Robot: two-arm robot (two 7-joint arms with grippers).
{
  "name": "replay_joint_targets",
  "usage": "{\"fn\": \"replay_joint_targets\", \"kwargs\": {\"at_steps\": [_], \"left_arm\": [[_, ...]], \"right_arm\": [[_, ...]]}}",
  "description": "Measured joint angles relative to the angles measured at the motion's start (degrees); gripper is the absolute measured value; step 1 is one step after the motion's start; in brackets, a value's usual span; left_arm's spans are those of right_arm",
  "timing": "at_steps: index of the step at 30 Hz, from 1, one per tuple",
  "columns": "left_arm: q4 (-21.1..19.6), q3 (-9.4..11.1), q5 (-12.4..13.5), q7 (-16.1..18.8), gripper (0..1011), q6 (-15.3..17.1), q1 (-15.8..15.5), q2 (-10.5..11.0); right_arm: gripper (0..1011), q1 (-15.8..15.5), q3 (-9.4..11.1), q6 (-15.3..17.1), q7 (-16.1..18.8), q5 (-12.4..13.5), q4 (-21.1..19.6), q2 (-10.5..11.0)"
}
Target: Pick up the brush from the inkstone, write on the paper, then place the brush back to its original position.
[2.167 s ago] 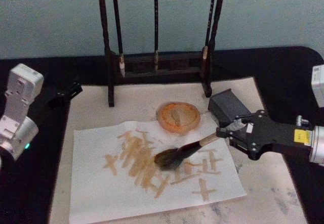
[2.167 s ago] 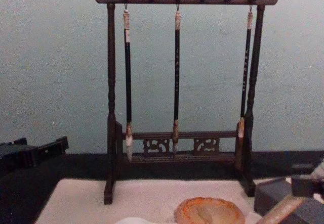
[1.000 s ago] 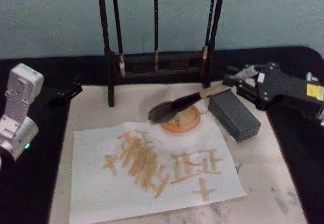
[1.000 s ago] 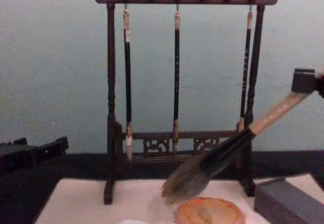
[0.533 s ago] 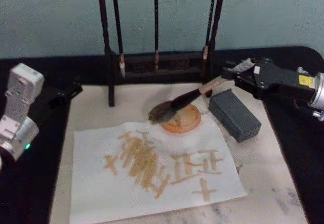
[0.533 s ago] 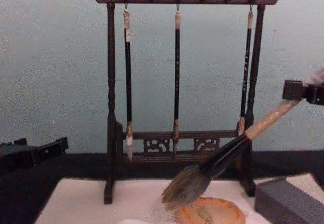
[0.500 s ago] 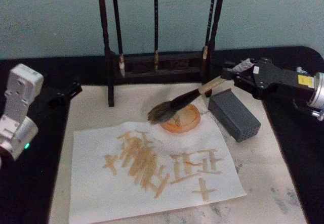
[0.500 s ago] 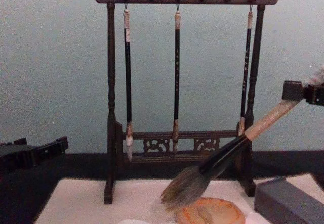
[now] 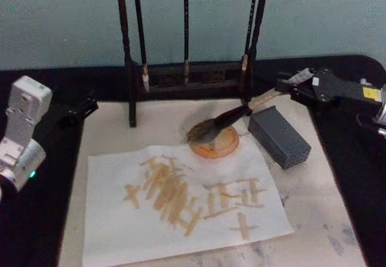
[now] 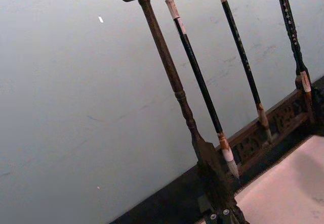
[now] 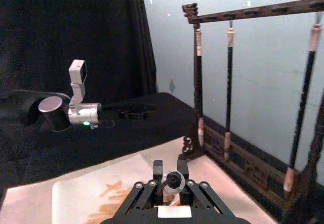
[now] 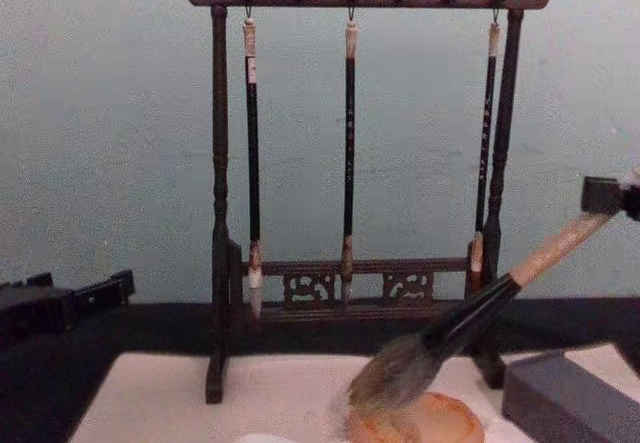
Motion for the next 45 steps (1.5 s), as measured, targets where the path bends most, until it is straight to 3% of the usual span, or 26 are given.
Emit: {"fn": "replay_joint_targets", "kwargs": {"at_steps": [16, 24, 45], "left_arm": [[0.00, 0.00, 0.00, 0.00, 1002, 0.00, 0.00, 0.00], [0.00, 0.00, 0.00, -0.01, 1002, 0.00, 0.00, 0.00], [0.00, 0.00, 0.00, 0.00, 1002, 0.00, 0.00, 0.00]], "right_arm": [[165, 5.10, 0.52, -1.91, 6.94, 2.10, 14.66, -3.79], [165, 6.03, 1.24, -1.89, 8.41, 2.74, 19.90, -5.64], [165, 4.41, 1.83, -0.12, 7.11, 1.99, 22.06, -7.26]]}}
